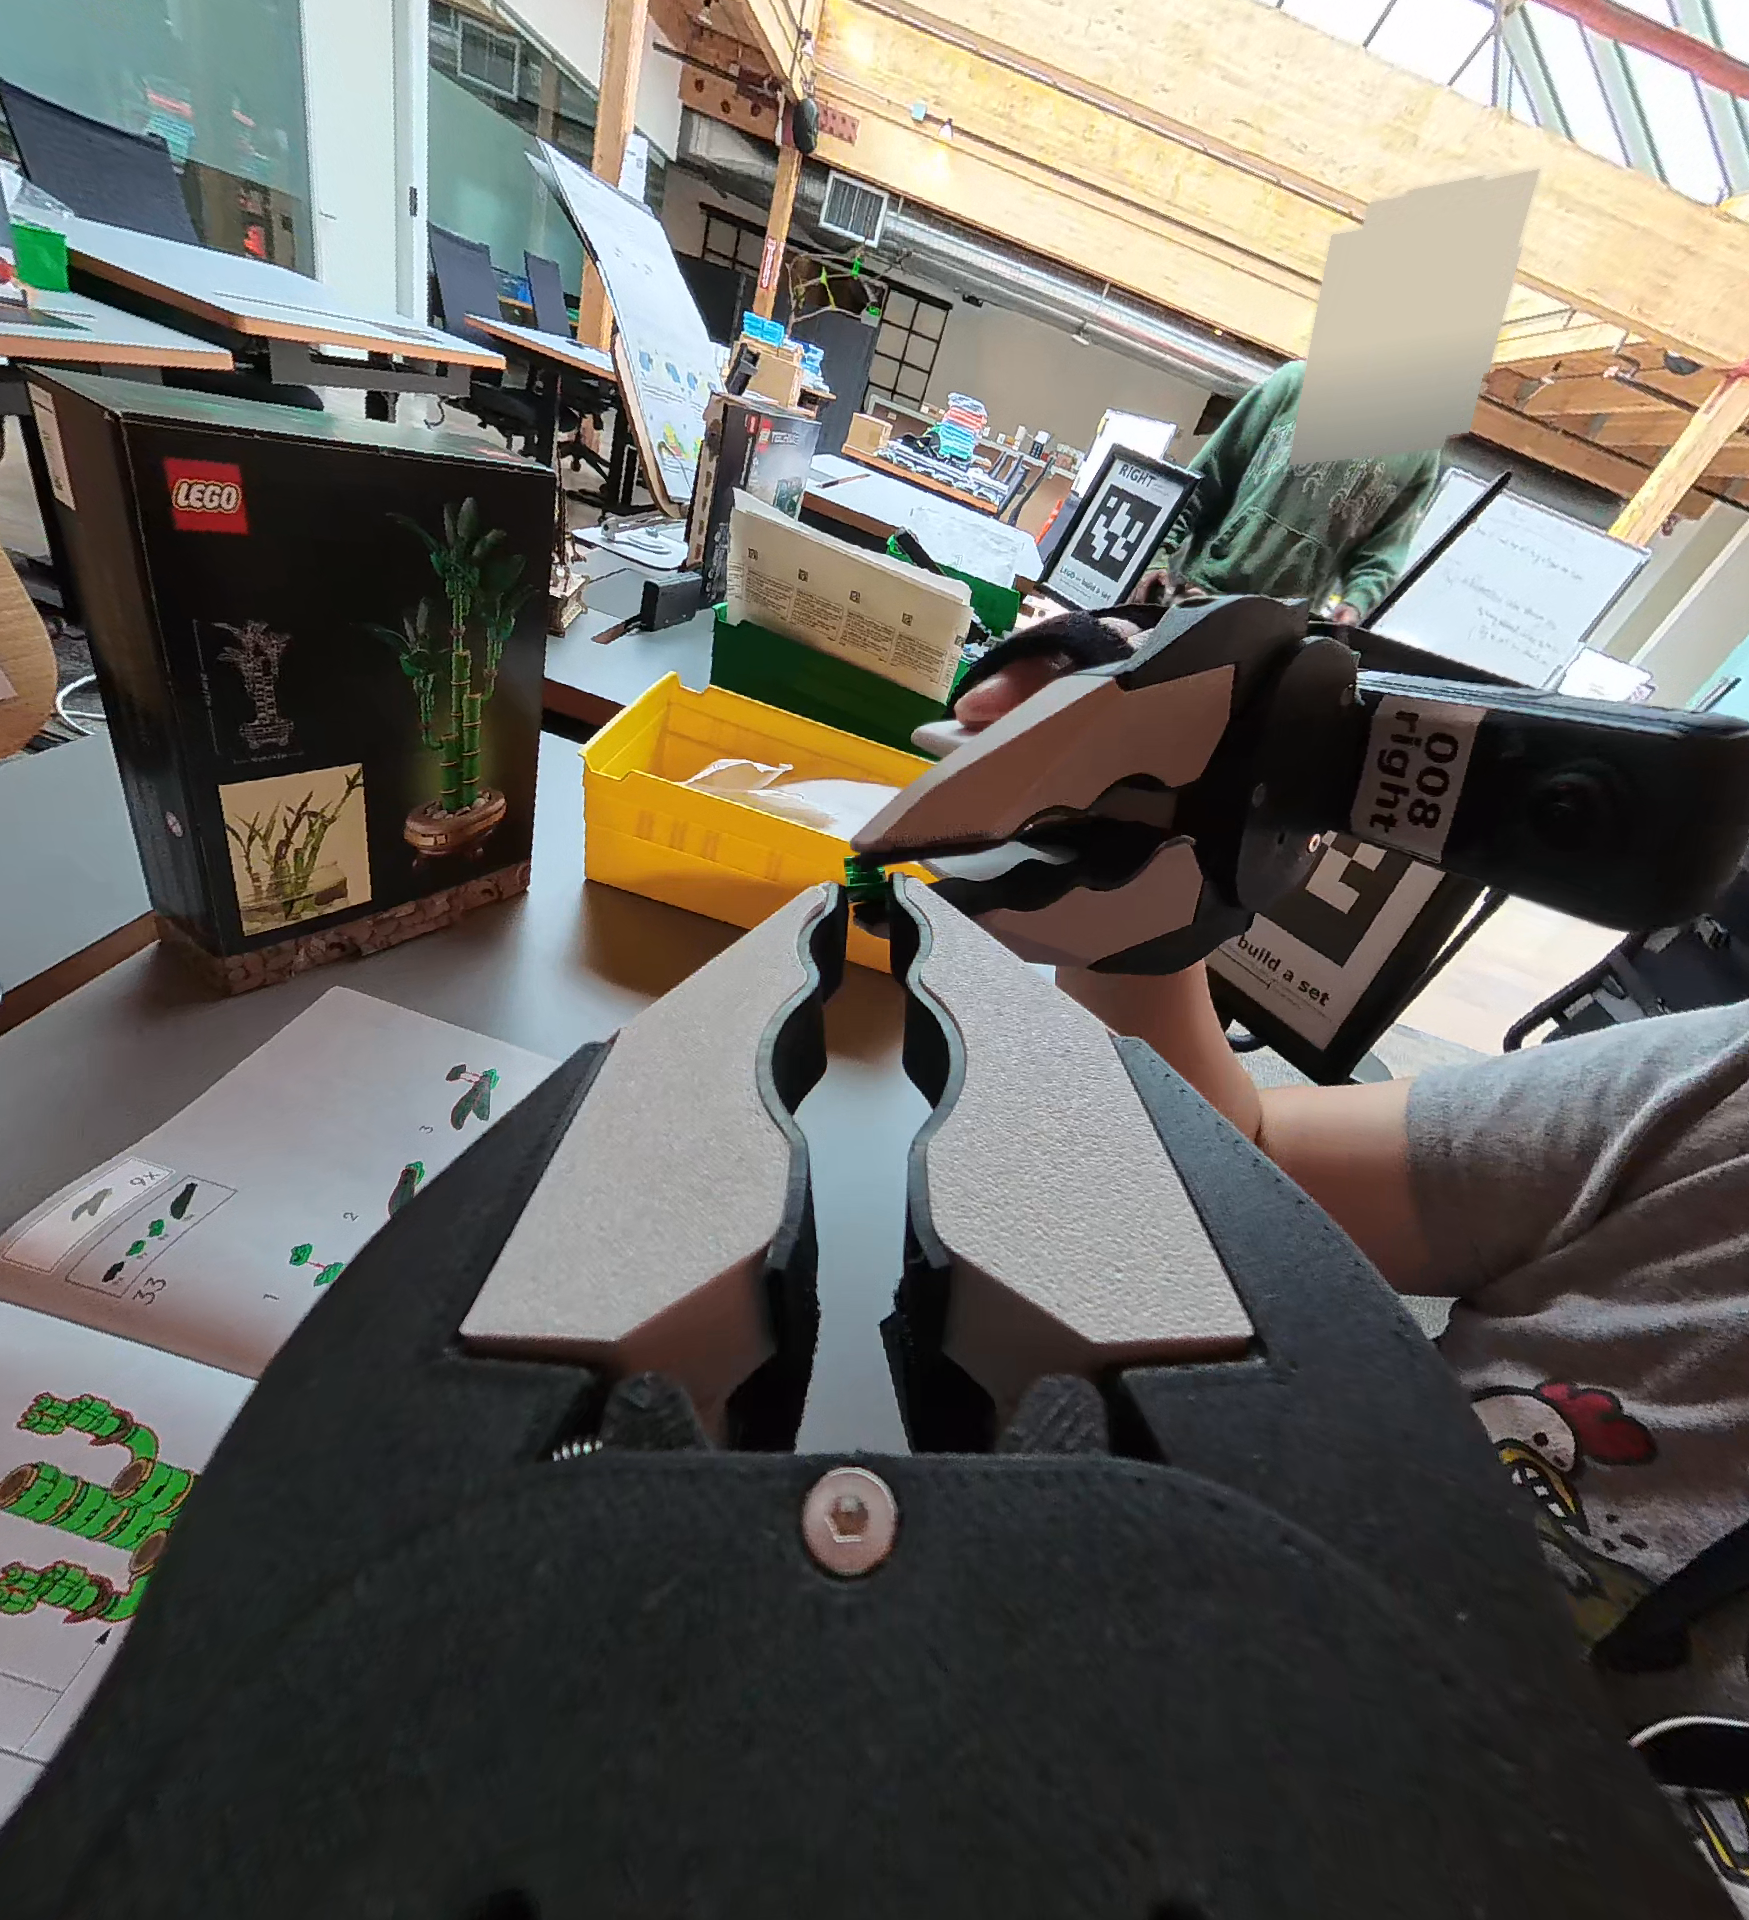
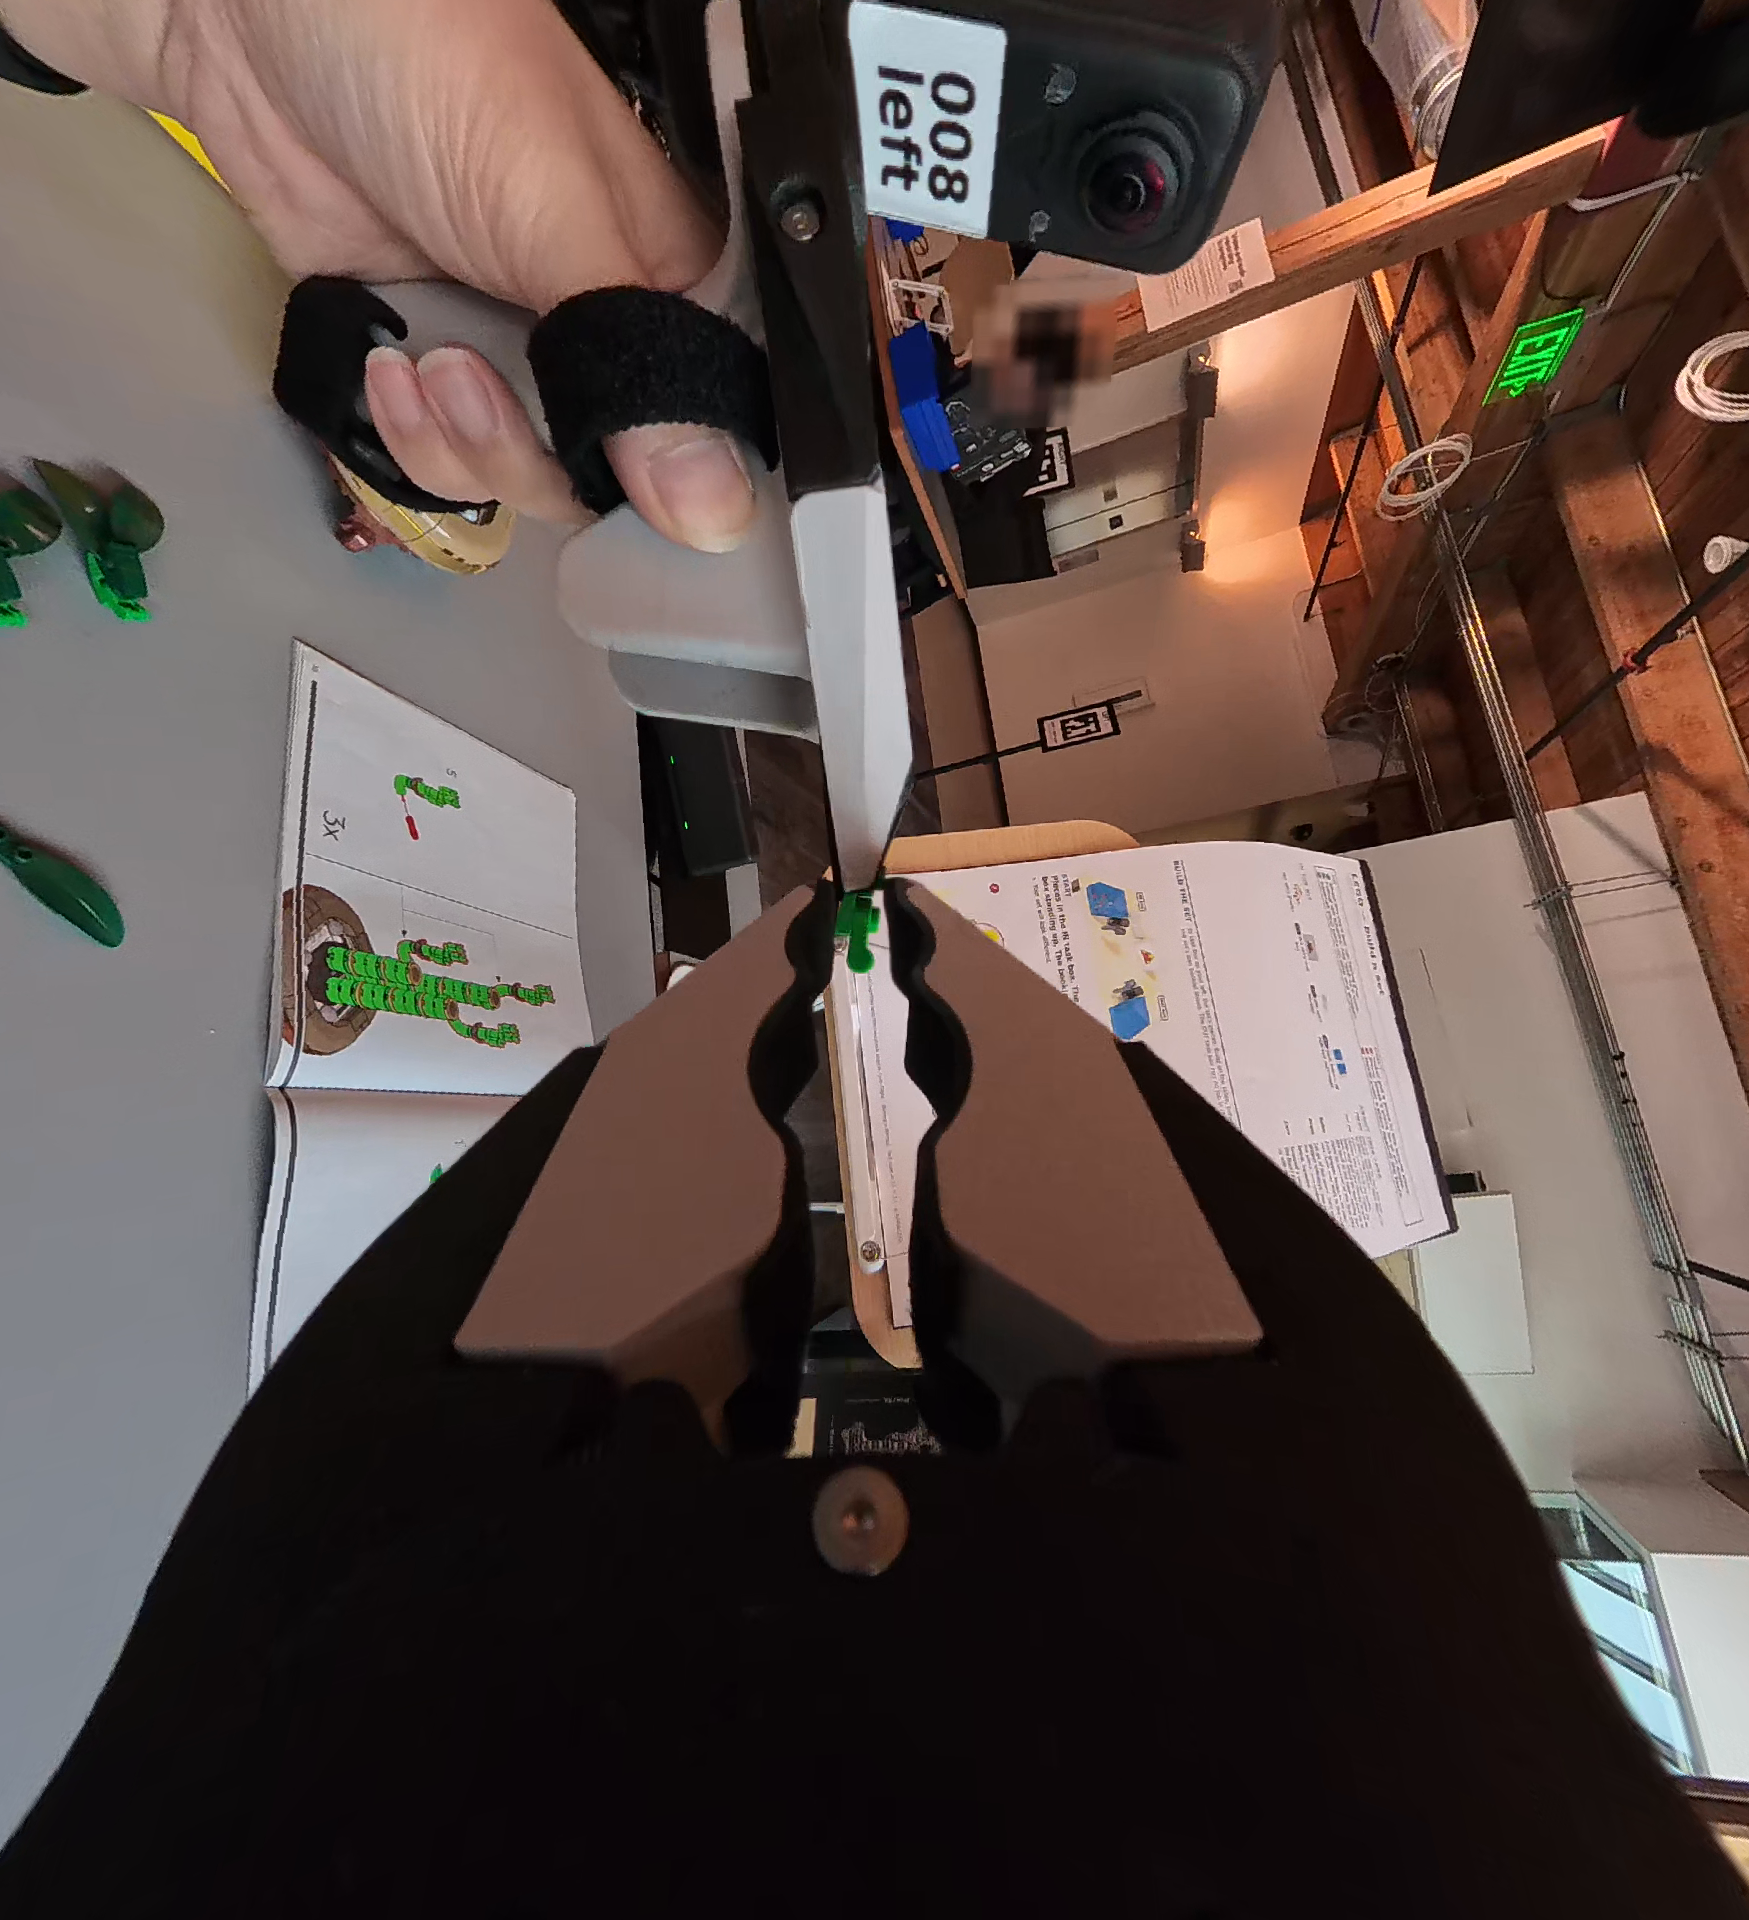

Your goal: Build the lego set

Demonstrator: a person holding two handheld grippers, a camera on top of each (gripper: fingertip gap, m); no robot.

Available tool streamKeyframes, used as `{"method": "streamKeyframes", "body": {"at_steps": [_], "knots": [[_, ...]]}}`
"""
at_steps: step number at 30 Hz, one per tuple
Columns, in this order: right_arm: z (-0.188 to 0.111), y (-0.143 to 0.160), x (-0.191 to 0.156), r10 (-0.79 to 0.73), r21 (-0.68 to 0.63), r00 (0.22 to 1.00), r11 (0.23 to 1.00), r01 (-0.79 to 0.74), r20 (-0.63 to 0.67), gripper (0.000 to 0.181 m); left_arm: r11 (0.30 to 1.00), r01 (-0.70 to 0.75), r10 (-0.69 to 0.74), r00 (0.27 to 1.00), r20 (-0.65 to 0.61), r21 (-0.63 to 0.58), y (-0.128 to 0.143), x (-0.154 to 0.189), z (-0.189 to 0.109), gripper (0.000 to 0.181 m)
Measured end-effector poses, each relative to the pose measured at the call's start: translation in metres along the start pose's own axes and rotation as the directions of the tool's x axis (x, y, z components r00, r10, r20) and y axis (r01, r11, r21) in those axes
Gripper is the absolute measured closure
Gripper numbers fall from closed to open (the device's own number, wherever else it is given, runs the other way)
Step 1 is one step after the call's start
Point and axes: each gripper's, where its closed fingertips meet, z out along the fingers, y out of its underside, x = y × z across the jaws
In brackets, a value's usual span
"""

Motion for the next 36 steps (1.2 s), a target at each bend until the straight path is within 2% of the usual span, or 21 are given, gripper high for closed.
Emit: {"method": "streamKeyframes", "body": {"at_steps": [20,25,29,32,33,35,36], "knots": [[-0.007,-0.006,0.005,0.043,0.023,0.999,0.999,-0.043,-0.006,0.176,0.999,-0.045,0.045,0.999,-0.012,0.011,-0.005,0.010,-0.002,0.176],[-0.005,-0.006,0.010,0.095,0.039,0.995,0.995,-0.094,-0.021,0.170,0.999,-0.048,0.048,0.999,0.004,0.023,-0.007,0.008,-0.004,0.176],[-0.004,0.000,0.002,0.079,-0.003,0.997,0.997,-0.079,0.018,0.176,0.998,-0.055,0.055,0.998,0.024,-0.010,-0.002,0.005,-0.003,0.176],[-0.002,-0.001,0.008,0.102,0.014,0.995,0.995,-0.102,-0.013,0.175,0.998,-0.053,0.053,0.998,0.027,0.023,-0.007,0.004,-0.004,0.176],[-0.002,-0.003,0.009,0.112,0.035,0.994,0.993,-0.111,-0.020,0.173,0.998,-0.046,0.046,0.999,0.018,0.029,-0.008,0.004,-0.006,0.176],[-0.001,-0.003,0.016,0.110,0.044,0.992,0.993,-0.107,-0.064,0.154,0.998,-0.051,0.050,0.998,0.028,0.025,-0.007,0.000,-0.009,0.176],[-0.002,-0.001,0.019,0.111,0.040,0.991,0.993,-0.108,-0.078,0.153,0.997,-0.065,0.064,0.997,0.036,0.036,-0.009,-0.002,-0.012,0.176]]}}
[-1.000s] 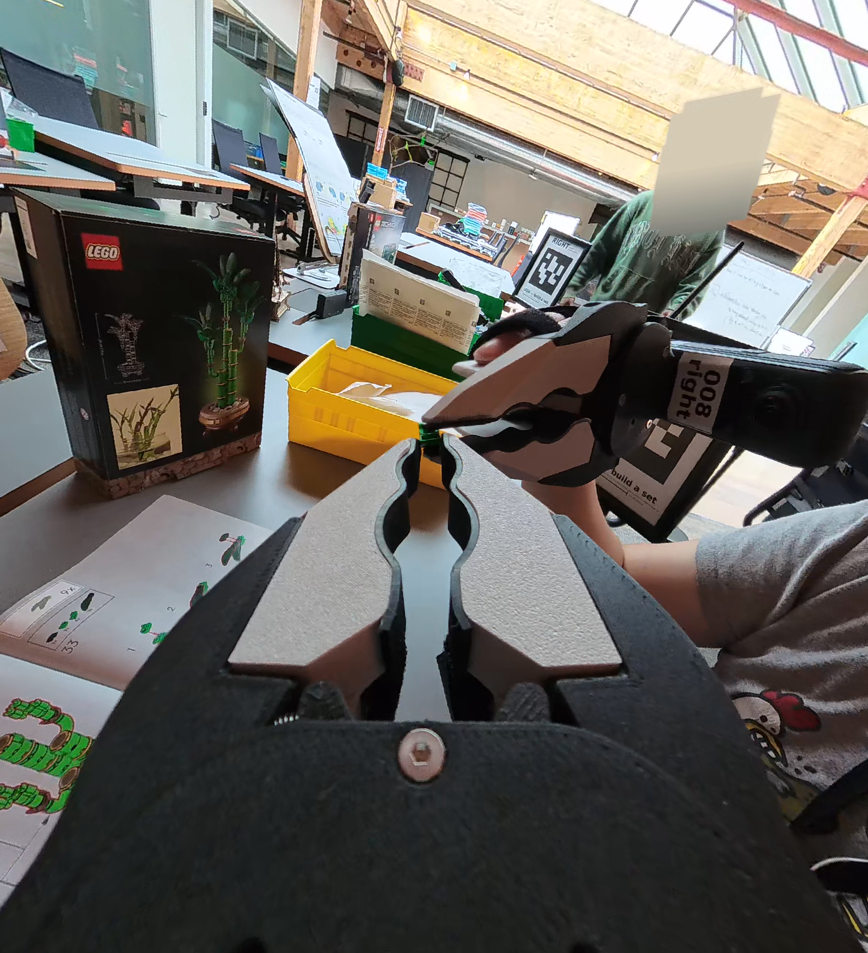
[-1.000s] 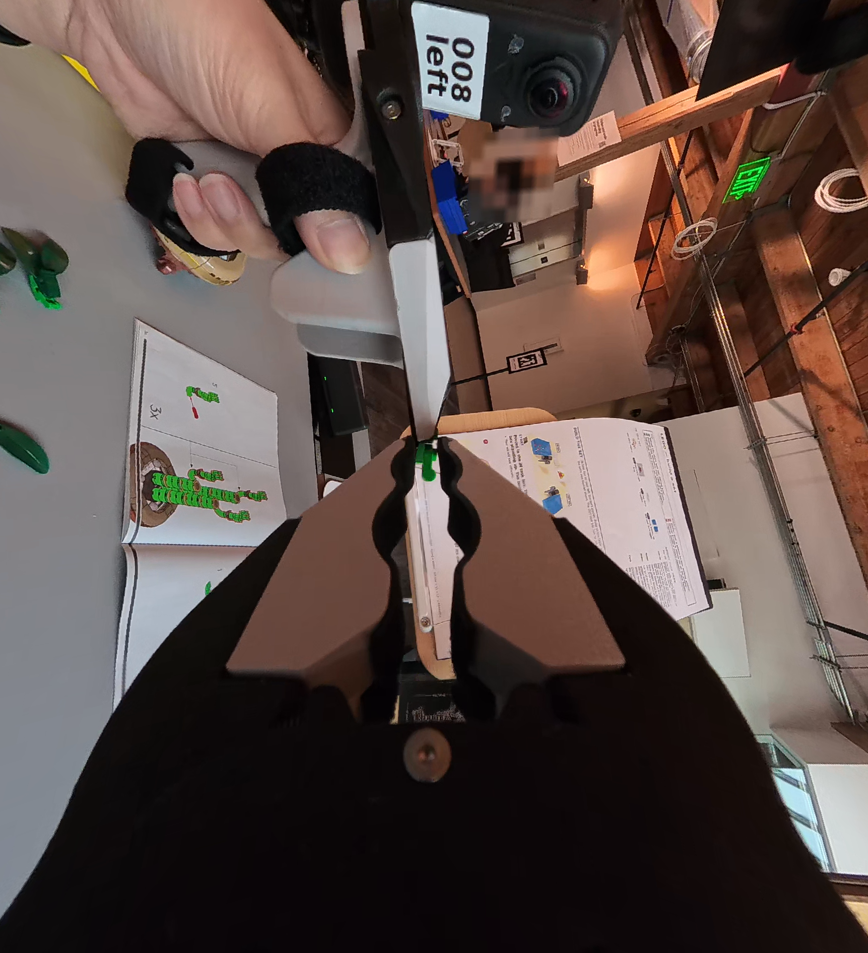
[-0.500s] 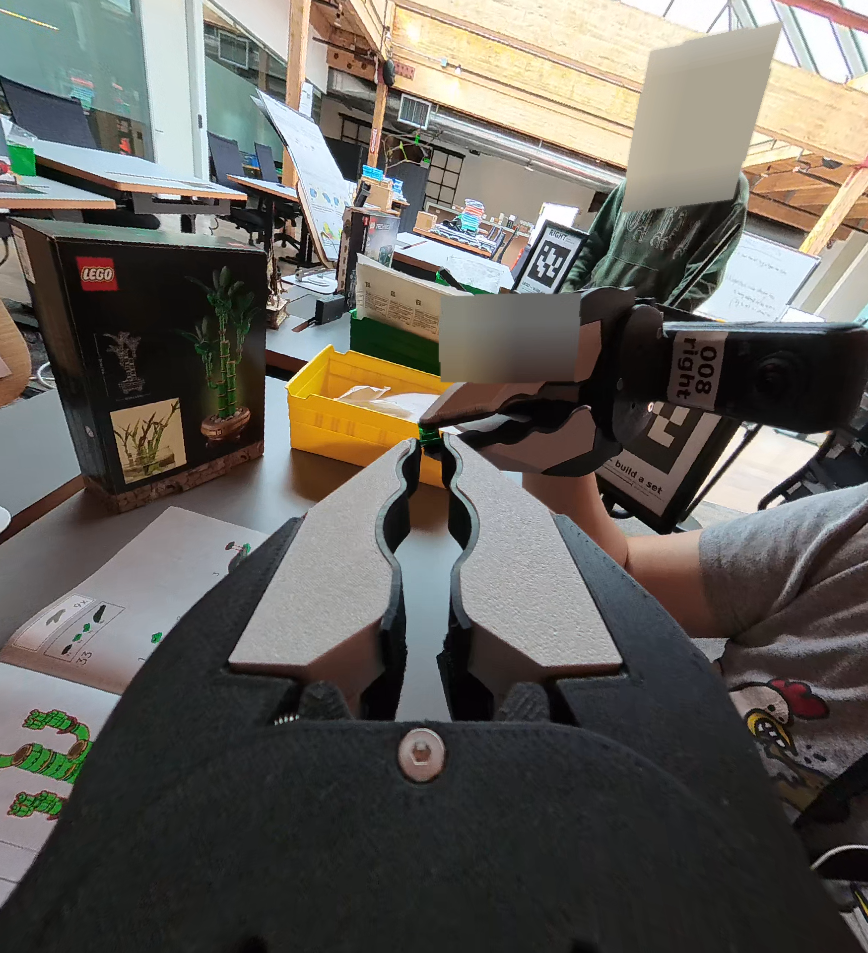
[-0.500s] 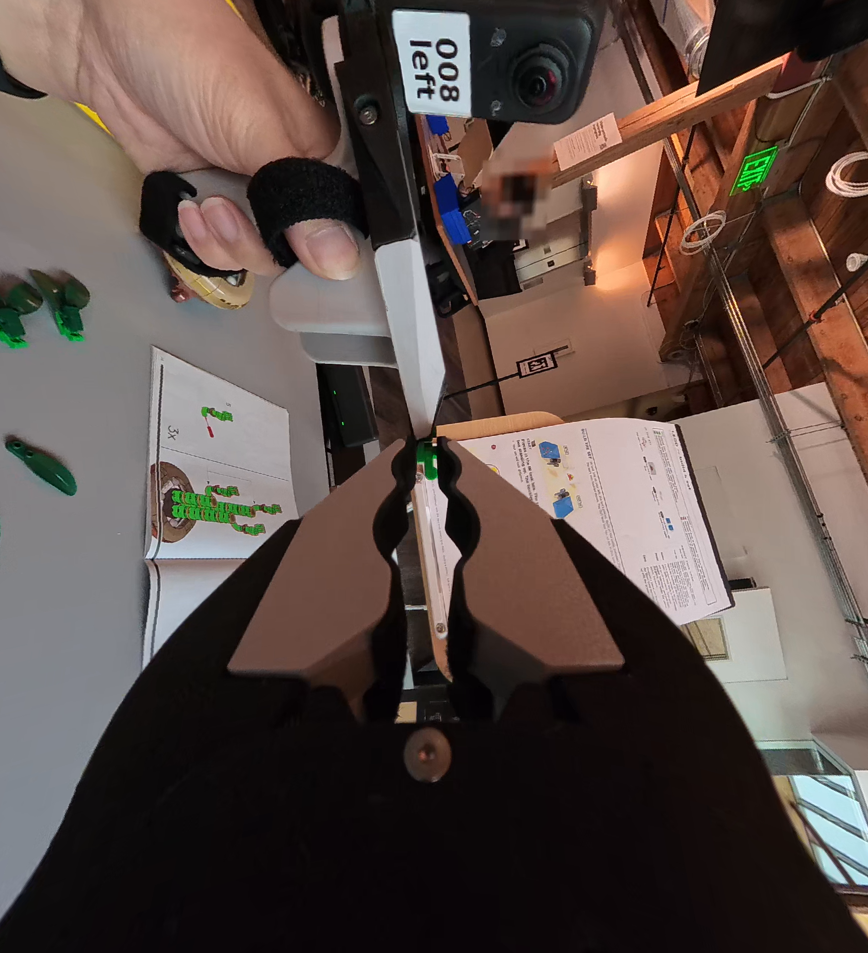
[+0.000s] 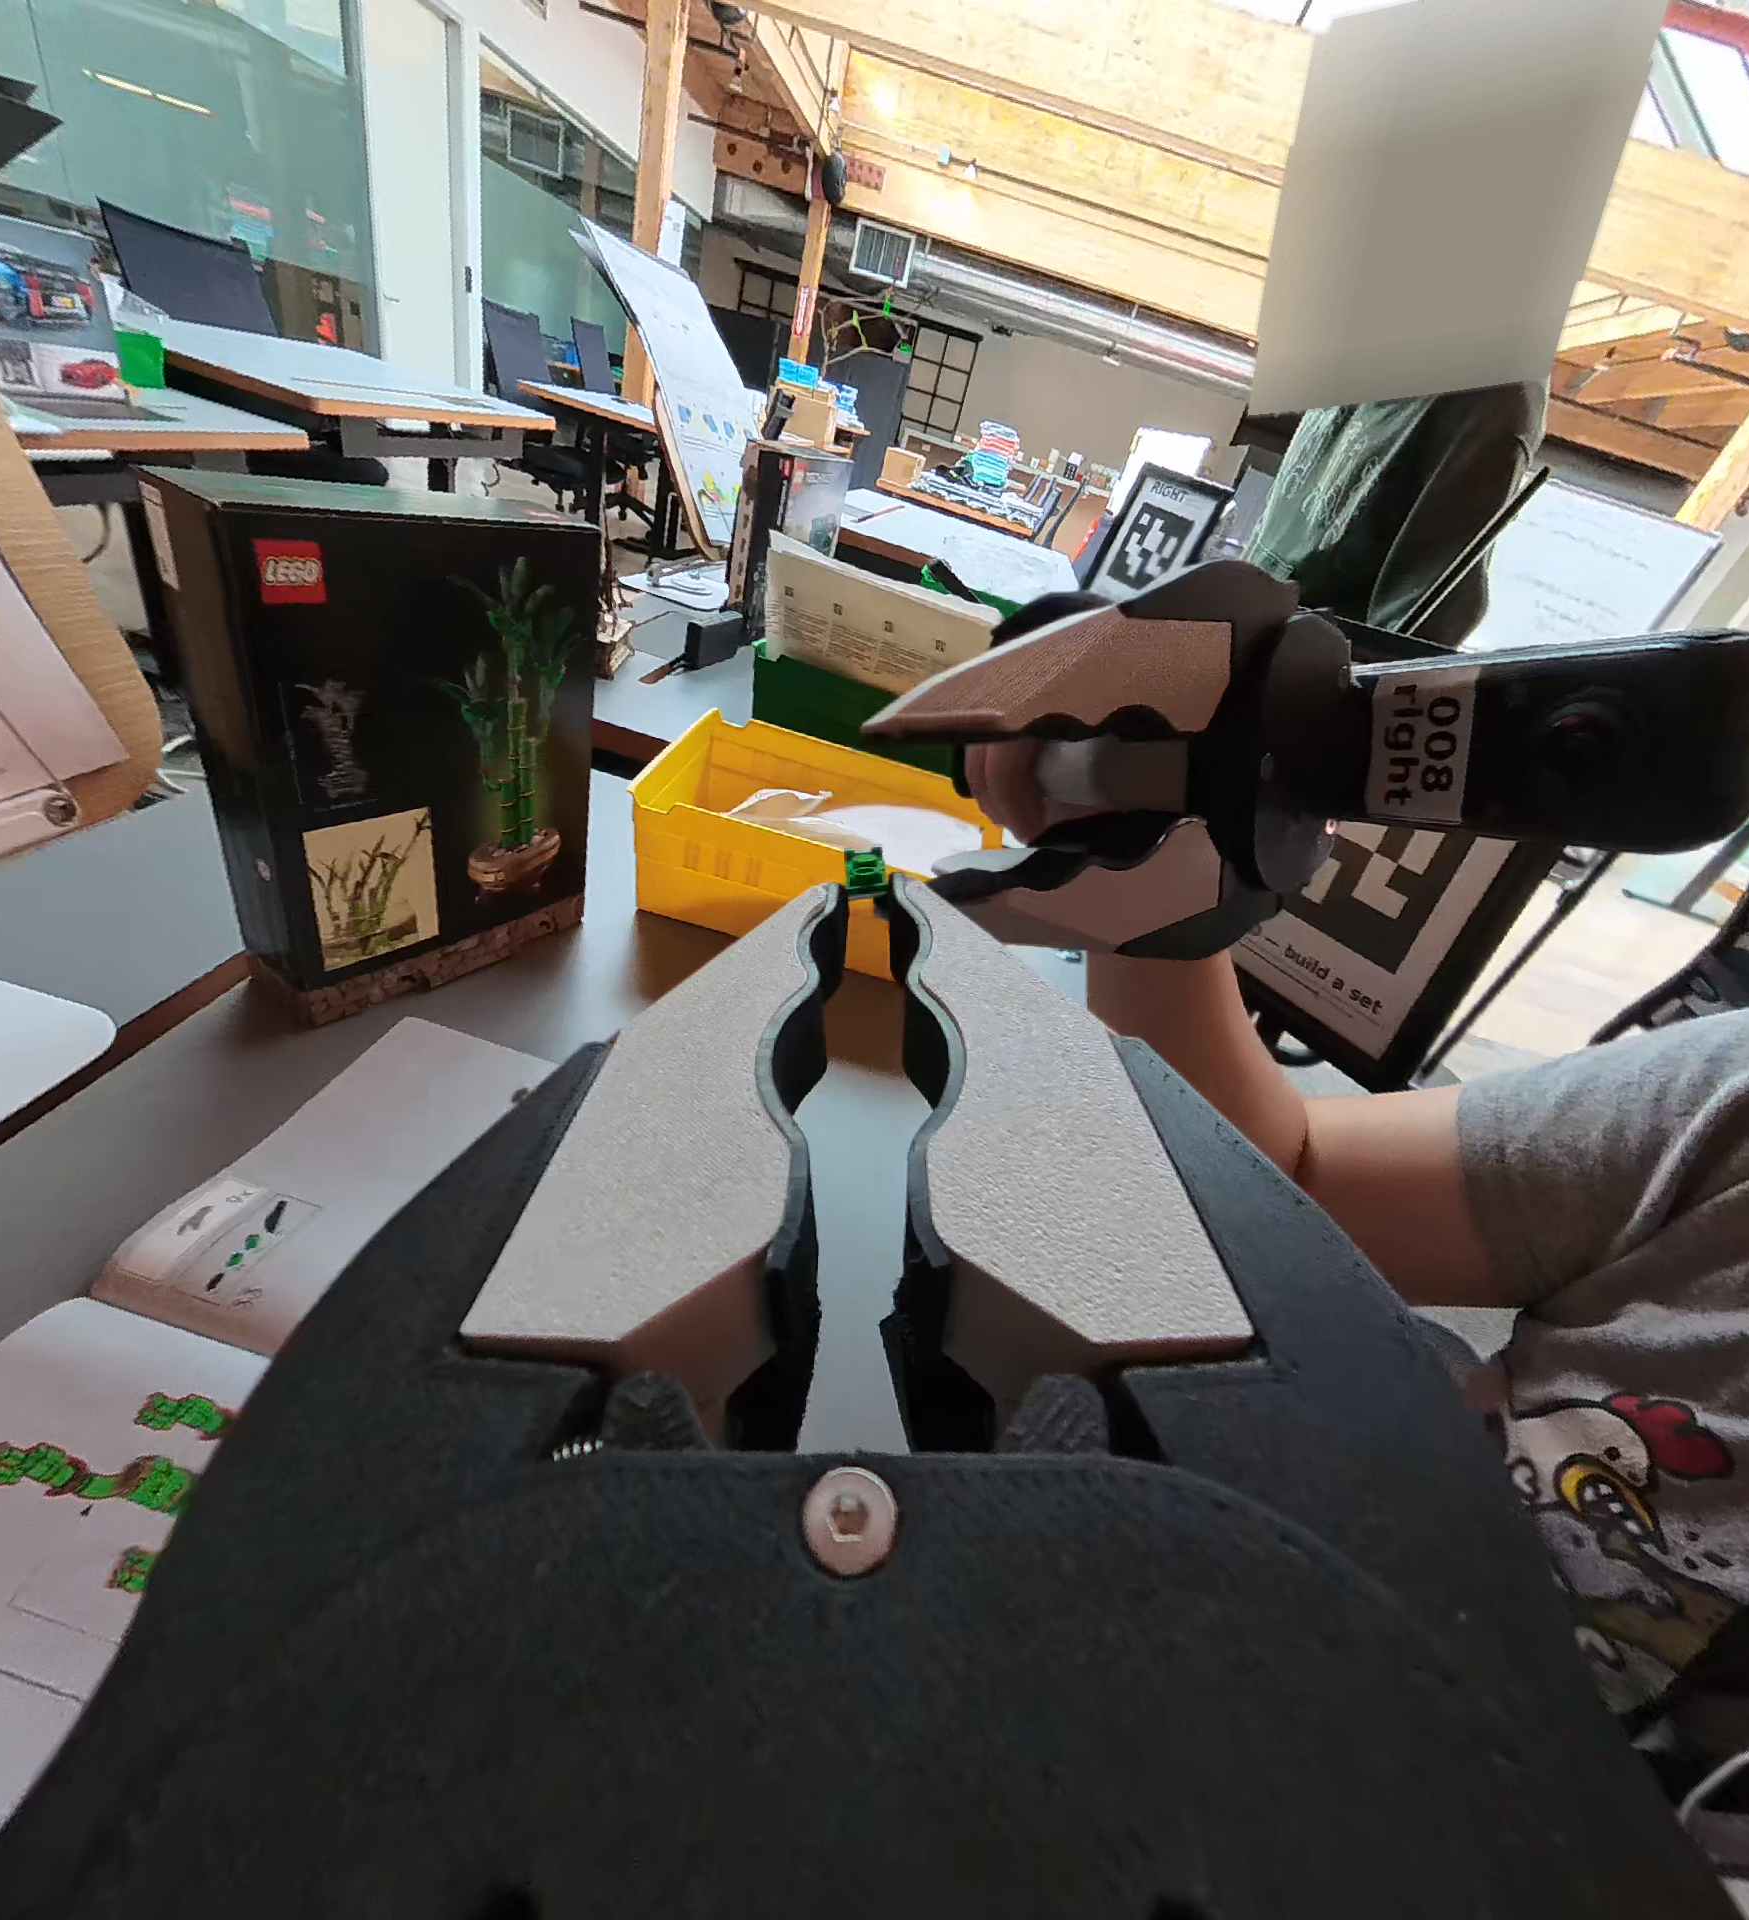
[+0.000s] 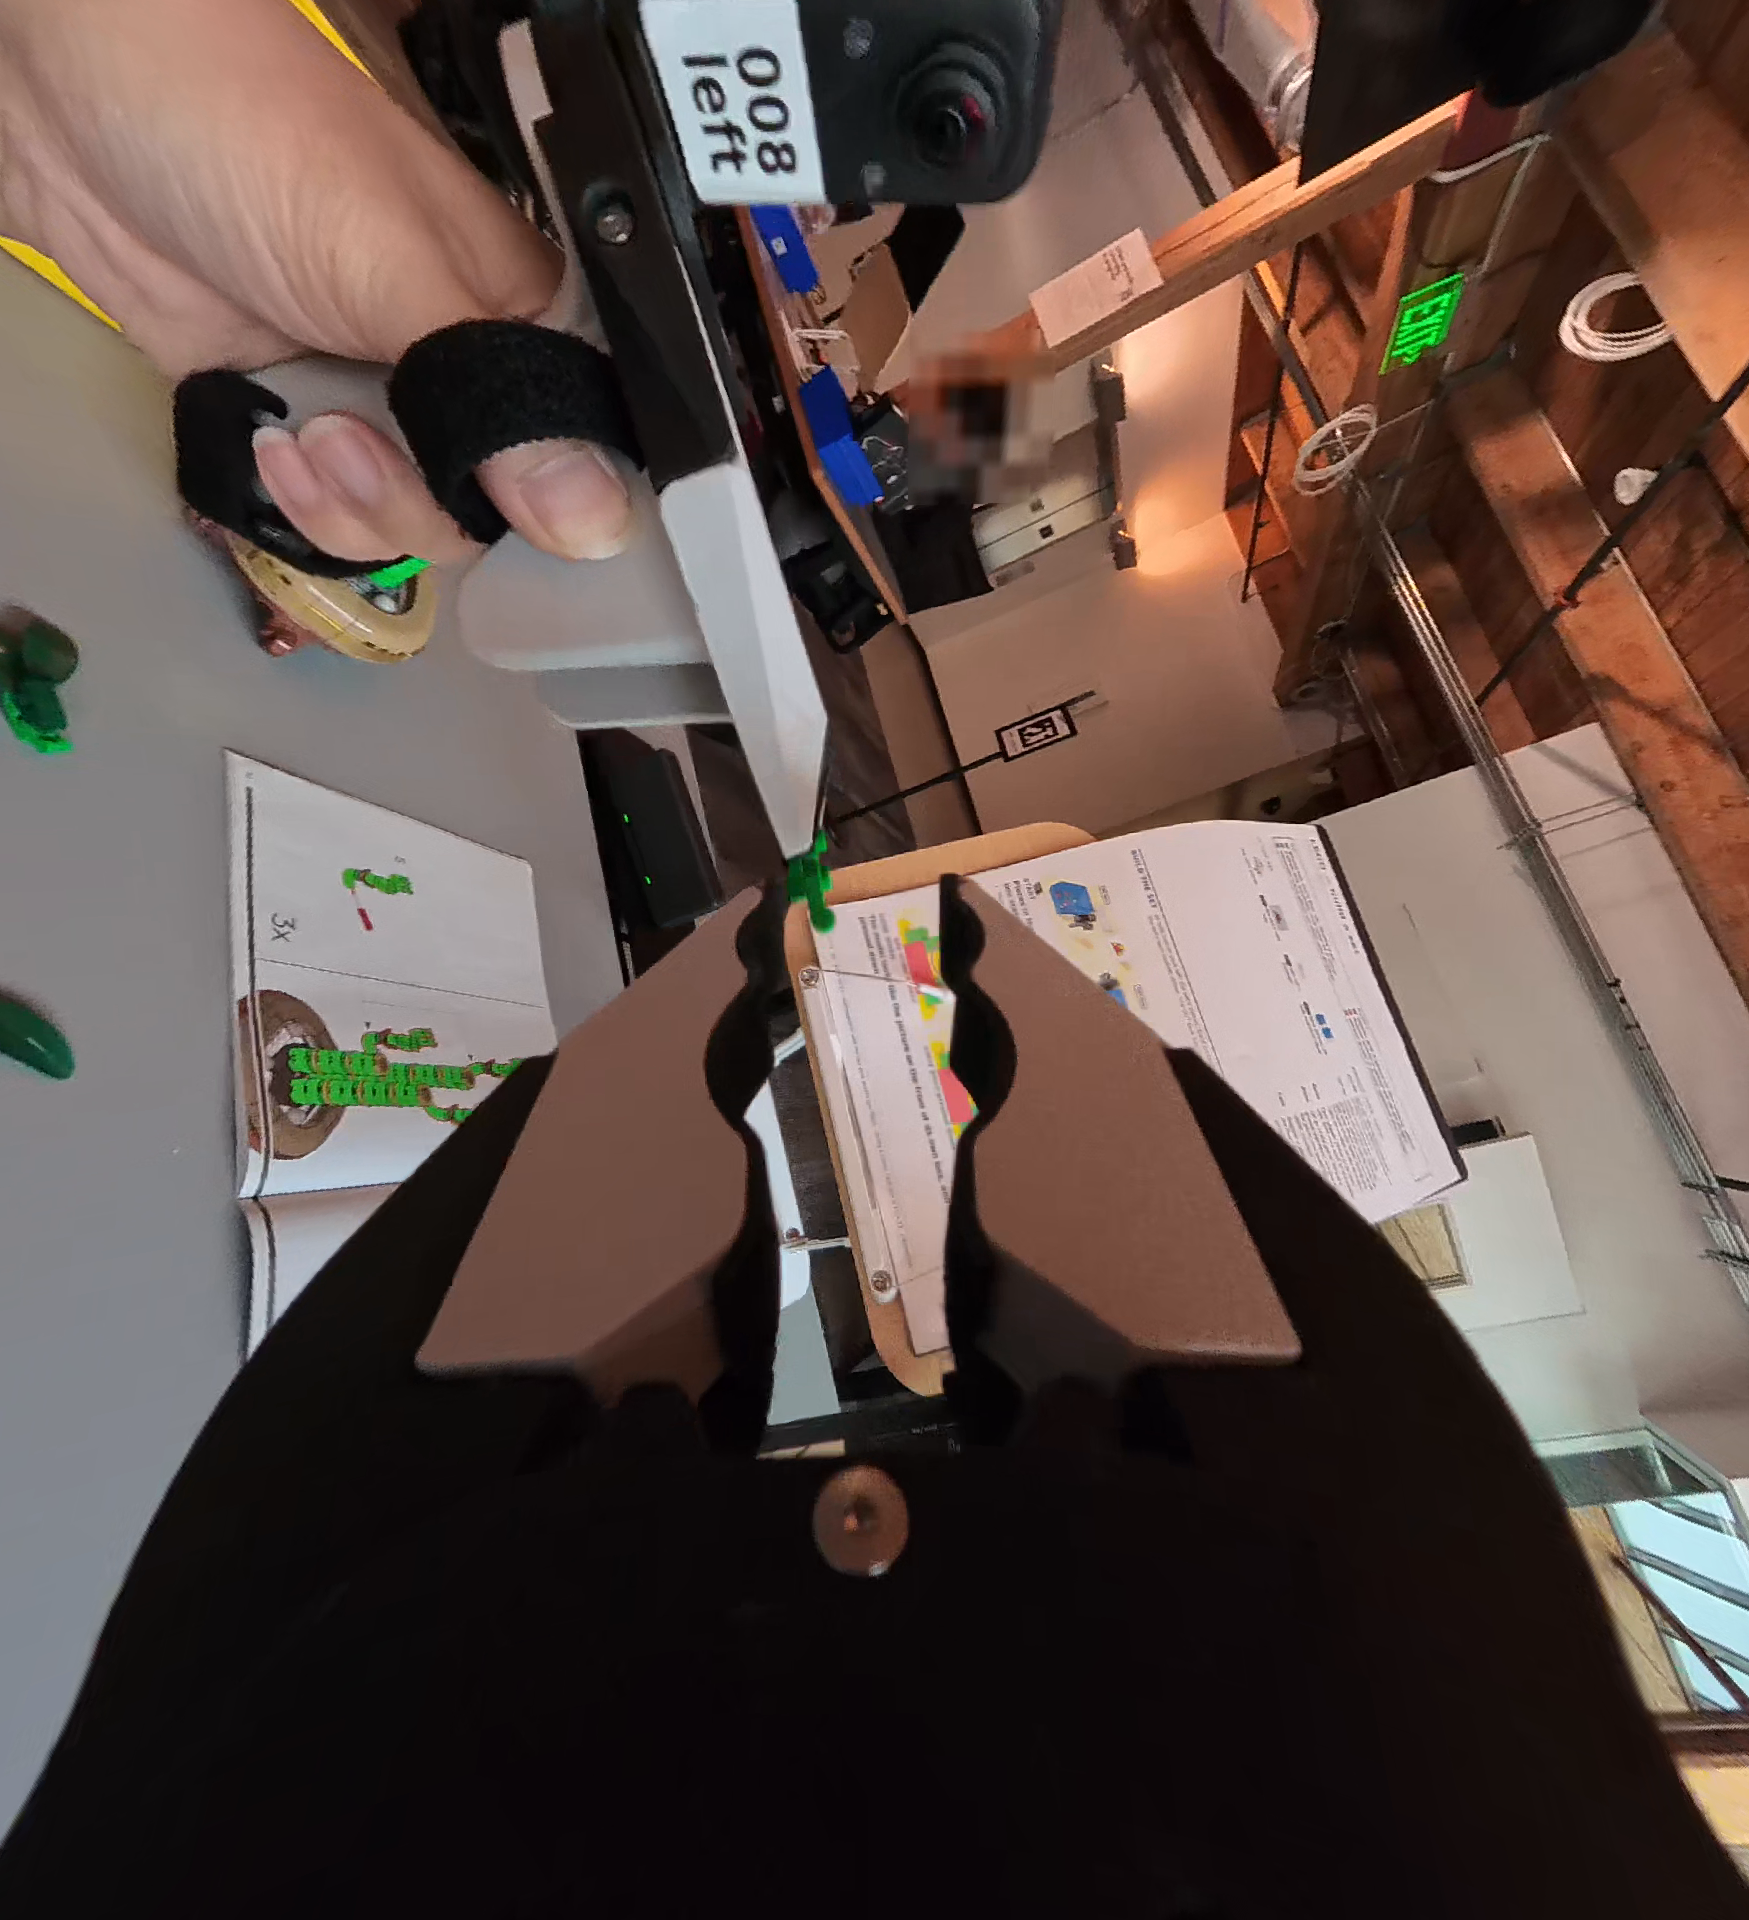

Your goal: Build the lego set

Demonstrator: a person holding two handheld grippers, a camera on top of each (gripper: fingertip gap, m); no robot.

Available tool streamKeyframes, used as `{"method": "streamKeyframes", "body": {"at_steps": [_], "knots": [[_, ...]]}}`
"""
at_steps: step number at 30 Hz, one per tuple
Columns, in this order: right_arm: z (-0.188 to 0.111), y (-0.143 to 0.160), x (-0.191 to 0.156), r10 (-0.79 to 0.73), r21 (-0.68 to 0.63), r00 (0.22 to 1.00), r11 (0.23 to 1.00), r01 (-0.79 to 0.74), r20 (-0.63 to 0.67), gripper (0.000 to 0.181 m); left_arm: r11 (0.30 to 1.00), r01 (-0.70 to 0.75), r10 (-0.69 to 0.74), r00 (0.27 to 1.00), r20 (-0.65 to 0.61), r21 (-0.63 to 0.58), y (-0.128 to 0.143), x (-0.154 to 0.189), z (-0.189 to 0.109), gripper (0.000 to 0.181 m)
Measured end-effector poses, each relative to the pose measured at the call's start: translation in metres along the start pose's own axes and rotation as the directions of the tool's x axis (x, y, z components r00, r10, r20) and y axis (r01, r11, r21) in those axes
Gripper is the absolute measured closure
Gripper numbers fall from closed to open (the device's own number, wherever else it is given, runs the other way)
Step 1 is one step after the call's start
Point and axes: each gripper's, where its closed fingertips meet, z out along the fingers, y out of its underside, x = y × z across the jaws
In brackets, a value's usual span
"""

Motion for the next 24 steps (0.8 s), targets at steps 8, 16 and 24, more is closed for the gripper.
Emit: {"method": "streamKeyframes", "body": {"at_steps": [8,16,24], "knots": [[-0.010,-0.014,-0.008,0.218,0.208,0.958,0.944,-0.256,0.187,0.154,0.933,-0.342,0.350,0.935,-0.059,0.110,-0.013,0.022,-0.020,0.176],[-0.019,-0.026,-0.006,0.530,0.269,0.606,0.579,-0.770,0.593,0.159,0.863,-0.503,0.505,0.861,-0.058,0.047,0.001,0.031,-0.019,0.176],[-0.014,-0.027,-0.018,0.527,0.206,0.473,0.486,-0.849,0.707,0.169,0.871,-0.485,0.491,0.869,-0.068,0.080,-0.001,0.031,-0.015,0.176]]}}
